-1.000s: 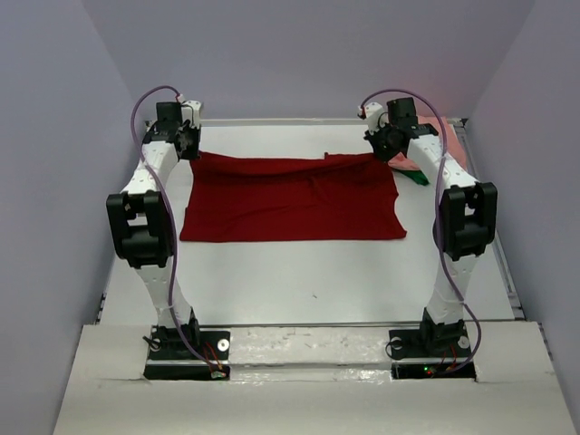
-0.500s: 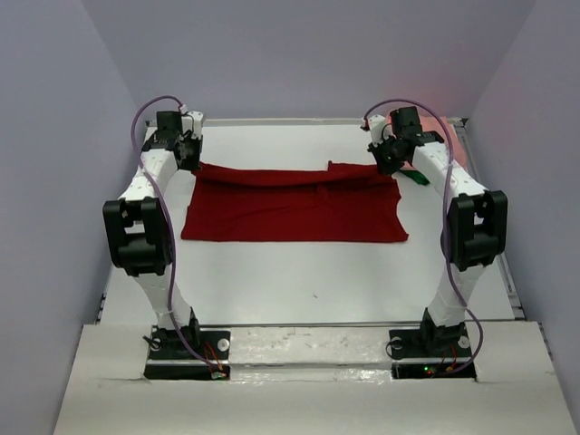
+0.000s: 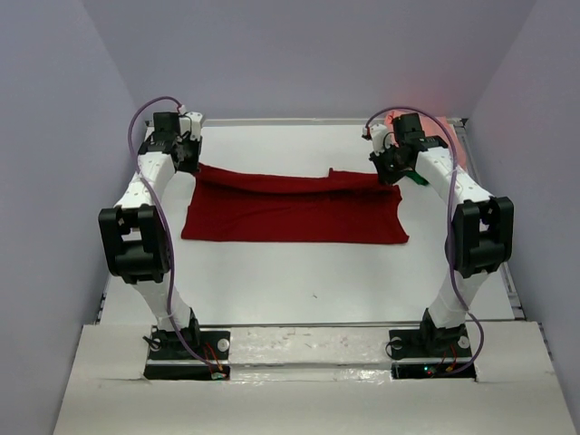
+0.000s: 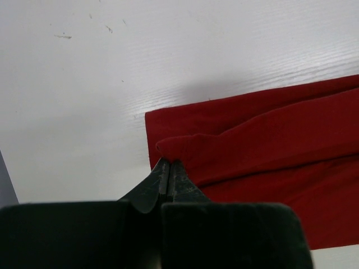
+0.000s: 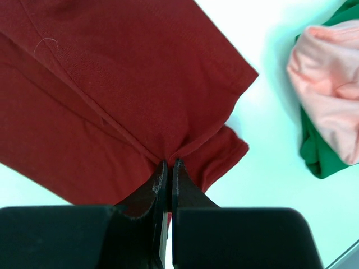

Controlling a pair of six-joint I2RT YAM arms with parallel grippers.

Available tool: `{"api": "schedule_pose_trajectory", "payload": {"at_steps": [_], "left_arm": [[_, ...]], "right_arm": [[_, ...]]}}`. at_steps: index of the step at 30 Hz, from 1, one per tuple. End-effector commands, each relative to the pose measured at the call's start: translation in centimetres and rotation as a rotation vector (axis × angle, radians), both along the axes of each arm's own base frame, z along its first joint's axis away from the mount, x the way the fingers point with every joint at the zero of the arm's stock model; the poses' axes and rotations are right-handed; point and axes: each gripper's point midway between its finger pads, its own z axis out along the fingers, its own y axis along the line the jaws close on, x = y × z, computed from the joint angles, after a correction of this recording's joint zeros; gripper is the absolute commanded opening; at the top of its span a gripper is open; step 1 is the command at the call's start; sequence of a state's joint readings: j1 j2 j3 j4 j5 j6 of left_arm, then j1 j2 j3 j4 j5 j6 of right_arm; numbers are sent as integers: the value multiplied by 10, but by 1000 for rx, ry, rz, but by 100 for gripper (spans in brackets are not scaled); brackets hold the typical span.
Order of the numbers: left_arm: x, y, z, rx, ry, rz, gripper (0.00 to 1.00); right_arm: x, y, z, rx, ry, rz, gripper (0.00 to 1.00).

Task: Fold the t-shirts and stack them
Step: Fold the other side of the tshirt into a rectangle

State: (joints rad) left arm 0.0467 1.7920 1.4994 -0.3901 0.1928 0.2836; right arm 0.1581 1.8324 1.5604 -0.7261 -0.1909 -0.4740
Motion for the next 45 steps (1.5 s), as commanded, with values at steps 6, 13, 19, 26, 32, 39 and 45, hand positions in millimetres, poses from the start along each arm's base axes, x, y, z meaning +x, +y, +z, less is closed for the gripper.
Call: {"api": "schedule_pose_trajectory", "payload": {"at_steps": [6,13,19,26,32,39,45], "left_arm": [[-28,0,-2,14,44,-33,0],[-40,1,-26,25,132,-22,0],[-39,1,-18,59,127,-22,49],[-38,4,-5,112,105,-12,99],[-35,8,6,142,85,11,99],[-19,-3,44,79,-24,0,99],[3,-26,74,-29,-154,6,99]], "right_arm": [[-24,3,-1,38,86,22,0],[-32,6,-14,52,140,30,0],[-36,11,-21,74,205,38,3],[-34,11,-15,72,201,38,37],[-31,7,-4,45,183,37,53],[-12,-1,24,10,53,21,64],[32,0,17,-3,-43,0,68]]}}
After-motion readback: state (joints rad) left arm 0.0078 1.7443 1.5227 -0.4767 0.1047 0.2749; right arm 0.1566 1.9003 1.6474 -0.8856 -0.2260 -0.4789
